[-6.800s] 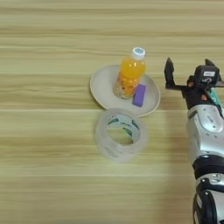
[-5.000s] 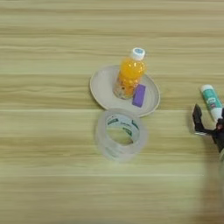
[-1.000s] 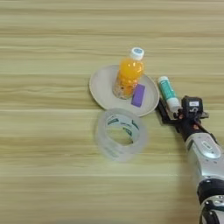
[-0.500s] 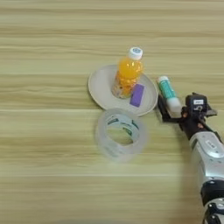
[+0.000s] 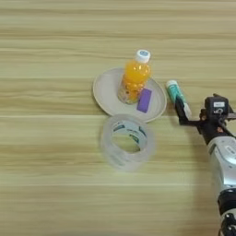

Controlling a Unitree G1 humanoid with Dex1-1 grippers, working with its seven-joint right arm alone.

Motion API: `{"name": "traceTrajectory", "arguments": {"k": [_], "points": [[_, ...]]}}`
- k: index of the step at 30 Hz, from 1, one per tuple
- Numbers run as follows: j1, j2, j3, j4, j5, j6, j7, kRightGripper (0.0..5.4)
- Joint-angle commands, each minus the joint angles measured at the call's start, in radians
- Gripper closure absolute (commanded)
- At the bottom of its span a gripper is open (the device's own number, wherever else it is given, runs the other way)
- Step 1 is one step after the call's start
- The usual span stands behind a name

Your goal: Move the objects on the table

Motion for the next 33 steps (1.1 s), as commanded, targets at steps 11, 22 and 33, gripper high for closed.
{"name": "traceTrajectory", "arguments": {"k": [11,22,33], "points": [[0.059,-0.033,0.02,-0.335,0.039,0.004,0.096,0.05],[0.14,-0.004,0.087,-0.536,0.145,0.105,0.263,0.05],[0.141,0.021,0.13,-0.611,0.177,0.166,0.338,0.05]]}}
